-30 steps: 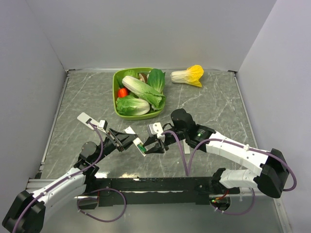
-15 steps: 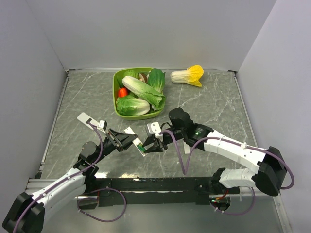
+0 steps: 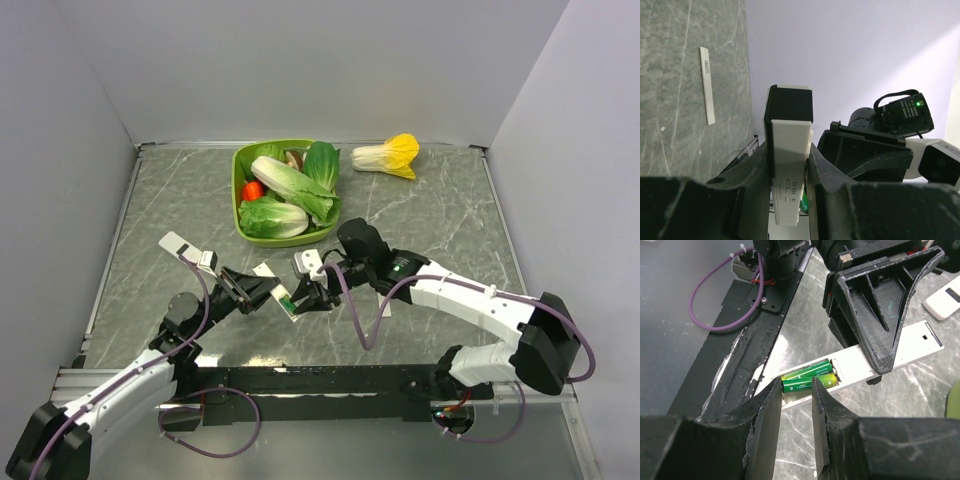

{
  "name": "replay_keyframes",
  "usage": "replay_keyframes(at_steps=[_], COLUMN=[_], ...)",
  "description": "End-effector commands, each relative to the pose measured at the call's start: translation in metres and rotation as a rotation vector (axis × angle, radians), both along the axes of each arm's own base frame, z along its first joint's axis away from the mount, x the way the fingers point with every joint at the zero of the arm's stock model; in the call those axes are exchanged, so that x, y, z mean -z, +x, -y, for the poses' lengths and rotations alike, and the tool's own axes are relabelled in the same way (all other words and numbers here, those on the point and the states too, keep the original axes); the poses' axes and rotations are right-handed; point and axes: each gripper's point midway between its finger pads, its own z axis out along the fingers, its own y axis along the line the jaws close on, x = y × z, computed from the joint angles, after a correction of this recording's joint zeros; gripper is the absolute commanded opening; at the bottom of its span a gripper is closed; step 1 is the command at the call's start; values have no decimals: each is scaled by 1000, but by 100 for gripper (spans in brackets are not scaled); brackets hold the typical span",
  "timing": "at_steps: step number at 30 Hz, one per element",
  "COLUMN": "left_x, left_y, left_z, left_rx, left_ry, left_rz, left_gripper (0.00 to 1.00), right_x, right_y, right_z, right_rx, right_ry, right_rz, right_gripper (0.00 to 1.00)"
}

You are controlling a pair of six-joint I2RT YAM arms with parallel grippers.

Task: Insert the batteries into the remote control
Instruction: Load the battery into the remote control.

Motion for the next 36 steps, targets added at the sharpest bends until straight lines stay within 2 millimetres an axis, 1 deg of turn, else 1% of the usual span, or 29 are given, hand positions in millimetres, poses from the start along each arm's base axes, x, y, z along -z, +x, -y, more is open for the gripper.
replay_keyframes(at_steps=[1, 3, 6, 9, 11, 14, 15, 18, 20, 24, 27, 28, 30, 31, 32, 33, 35, 36], left_x=[-36, -40, -46, -51, -54, -59, -63, -67, -70, -68, -59, -49, -40, -35, -20, -13, 10, 15], left_y=[-33, -34, -34, -35, -35, -35, -35, -34, -34, -32, -29, -26, -21, -19, -14, -11, -7, -5], left_z=[-4, -5, -5, -6, -7, -8, -9, -9, -8, -7, -5, -3, -4, -3, -2, -4, -5, -6], left_rx=[104, 105, 107, 108, 107, 103, 102, 101, 105, 100, 89, 80, 55, 40, 27, 3, -21, -33], left_ry=[-186, -202, -207, -226, -239, -256, -267, -274, -268, -263, -222, -184, -152, -116, -71, -46, 17, 28], left_rz=[100, 105, 117, 123, 122, 129, 137, 145, 155, 151, 142, 123, 115, 125, 85, 77, 44, 38], left_gripper=[1, 1, 1, 1, 1, 1, 1, 1, 1, 1, 1, 1, 1, 1, 1, 1, 1, 1], right_x=[44, 52, 59, 65, 71, 76, 76, 80, 81, 79, 75, 70, 66, 61, 59, 57, 50, 47], right_y=[17, 16, 13, 13, 13, 9, 9, 11, 12, 14, 15, 18, 18, 20, 22, 22, 27, 29], right_z=[8, 11, 12, 14, 15, 17, 17, 17, 16, 12, 10, 8, 9, 7, 7, 7, 5, 4], right_rx=[74, 75, 66, 71, 68, 55, 58, 81, 92, 129, 152, 161, 180, 195, 211, 215, 245, 257], right_ry=[-160, -197, -225, -265, -289, -314, -319, -349, -348, -349, -356, -350, -360, -356, -357, -357, -353, -349], right_rz=[-22, -43, -65, -87, -103, -127, -131, -128, -125, -114, -115, -110, -124, -126, -129, -133, -131, -131], right_gripper=[19, 13, 8, 8, 10, 18, 19, 18, 15, 12, 13, 14, 16, 18, 19, 20, 24, 25])
